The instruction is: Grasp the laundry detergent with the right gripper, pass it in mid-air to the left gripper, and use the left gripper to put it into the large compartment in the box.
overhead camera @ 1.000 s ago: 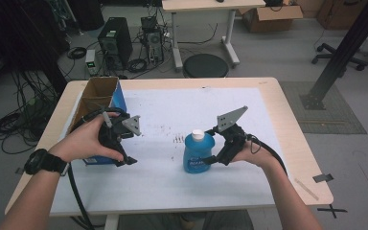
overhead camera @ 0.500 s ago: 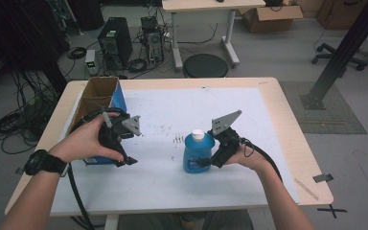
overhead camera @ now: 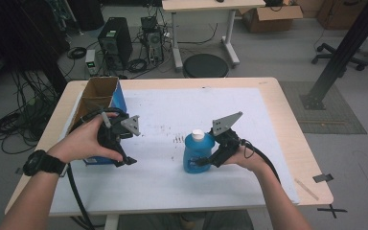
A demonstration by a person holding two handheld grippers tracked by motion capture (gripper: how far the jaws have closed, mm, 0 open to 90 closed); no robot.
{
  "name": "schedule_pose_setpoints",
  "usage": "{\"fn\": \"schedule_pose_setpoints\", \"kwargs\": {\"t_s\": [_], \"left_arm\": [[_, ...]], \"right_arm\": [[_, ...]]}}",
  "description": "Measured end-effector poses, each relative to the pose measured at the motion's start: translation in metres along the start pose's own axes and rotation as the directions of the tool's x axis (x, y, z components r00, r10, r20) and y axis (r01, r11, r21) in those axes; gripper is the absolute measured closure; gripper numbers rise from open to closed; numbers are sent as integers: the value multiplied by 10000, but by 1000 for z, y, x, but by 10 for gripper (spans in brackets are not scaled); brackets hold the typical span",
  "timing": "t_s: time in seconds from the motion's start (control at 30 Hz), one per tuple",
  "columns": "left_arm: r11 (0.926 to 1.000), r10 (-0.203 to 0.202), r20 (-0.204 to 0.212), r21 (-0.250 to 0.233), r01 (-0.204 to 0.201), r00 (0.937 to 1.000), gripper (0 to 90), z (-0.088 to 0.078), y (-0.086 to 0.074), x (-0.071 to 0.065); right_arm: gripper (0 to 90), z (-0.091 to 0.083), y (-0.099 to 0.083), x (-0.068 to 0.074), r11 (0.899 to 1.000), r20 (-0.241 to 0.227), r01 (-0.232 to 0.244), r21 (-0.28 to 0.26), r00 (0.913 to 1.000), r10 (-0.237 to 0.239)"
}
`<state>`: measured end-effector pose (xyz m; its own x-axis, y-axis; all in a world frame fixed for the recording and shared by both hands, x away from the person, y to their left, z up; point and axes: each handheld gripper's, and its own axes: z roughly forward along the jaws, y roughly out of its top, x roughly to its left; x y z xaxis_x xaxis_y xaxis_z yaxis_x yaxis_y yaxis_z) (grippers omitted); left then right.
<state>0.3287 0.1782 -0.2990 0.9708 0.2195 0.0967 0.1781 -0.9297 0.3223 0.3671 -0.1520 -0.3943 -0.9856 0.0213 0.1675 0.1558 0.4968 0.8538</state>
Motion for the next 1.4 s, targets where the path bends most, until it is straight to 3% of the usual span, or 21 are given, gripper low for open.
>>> {"fn": "schedule_pose_setpoints", "kwargs": {"t_s": [0.7,0.87,1.1,1.4], "left_arm": [[10000,22,-6,-52,-22,10000,45,1,0,-1],[10000,10,-9,-79,-10,10000,45,2,0,0],[10000,18,-16,-50,-18,10000,45,1,1,-1],[9994,74,-71,-334,-76,9999,45,-5,5,-1]], "right_arm": [[297,-3,-2,0,10000,186,65,-74,9998,-64],[368,-3,-3,0,9999,42,157,-50,9999,-157],[385,-3,-4,1,9994,88,306,-152,9995,-304],[417,-2,5,2,9992,475,392,56,9981,-395]]}}
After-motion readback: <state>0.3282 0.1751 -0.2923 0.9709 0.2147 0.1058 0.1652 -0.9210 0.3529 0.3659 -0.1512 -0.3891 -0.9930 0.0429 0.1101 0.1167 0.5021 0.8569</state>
